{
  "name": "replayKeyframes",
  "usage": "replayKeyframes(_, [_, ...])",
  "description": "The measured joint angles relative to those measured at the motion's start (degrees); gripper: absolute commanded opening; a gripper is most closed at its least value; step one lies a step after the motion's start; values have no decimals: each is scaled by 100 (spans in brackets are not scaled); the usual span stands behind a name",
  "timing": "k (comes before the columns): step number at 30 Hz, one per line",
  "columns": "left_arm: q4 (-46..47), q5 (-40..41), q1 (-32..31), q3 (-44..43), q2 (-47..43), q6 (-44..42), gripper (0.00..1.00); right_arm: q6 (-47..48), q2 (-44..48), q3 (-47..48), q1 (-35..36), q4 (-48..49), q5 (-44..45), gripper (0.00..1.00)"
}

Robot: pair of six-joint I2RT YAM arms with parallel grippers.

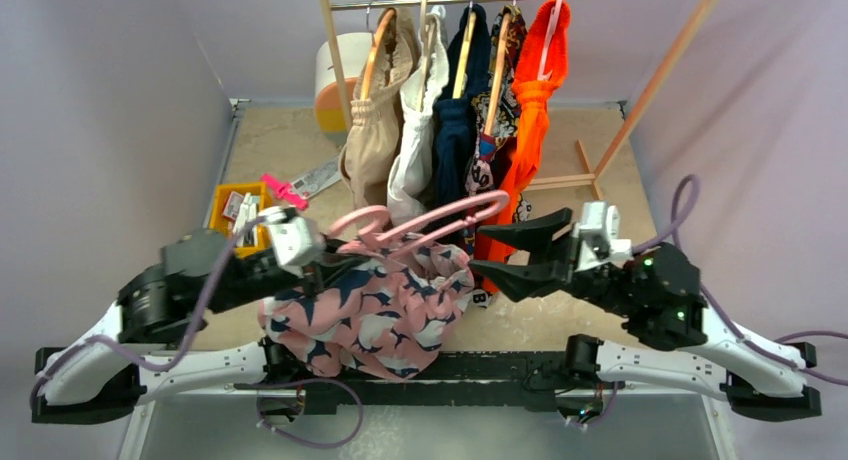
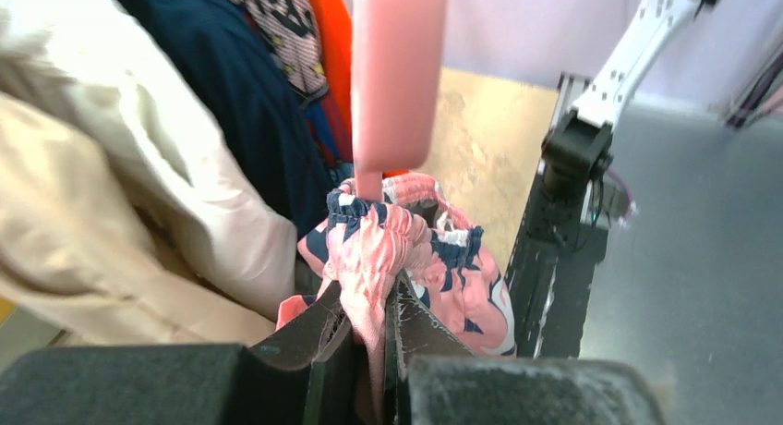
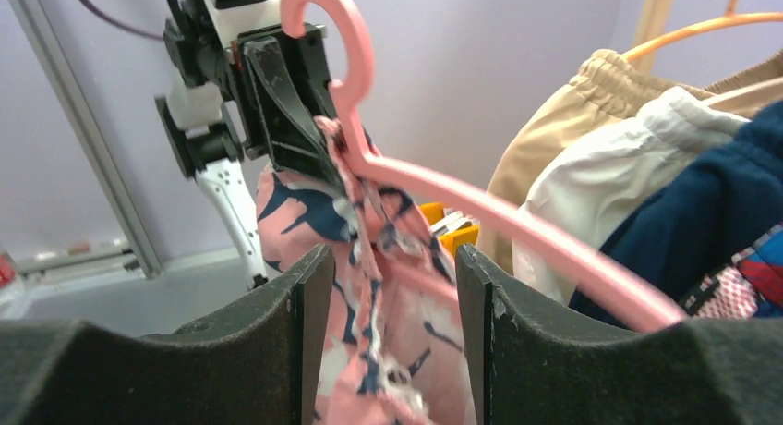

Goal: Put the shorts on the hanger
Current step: Hang the shorts on the hanger.

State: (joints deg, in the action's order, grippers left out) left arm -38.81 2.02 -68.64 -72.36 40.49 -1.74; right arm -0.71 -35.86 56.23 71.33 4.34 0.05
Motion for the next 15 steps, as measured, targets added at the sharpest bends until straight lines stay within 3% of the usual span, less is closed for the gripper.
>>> replayKeyframes(7, [146, 452, 0, -17, -1014, 282, 0, -872, 262, 33, 0, -372, 702, 54])
replayKeyframes(15, [476, 540, 0, -90, -1034, 210, 0, -1904, -313, -236, 0, -656, 2057, 53])
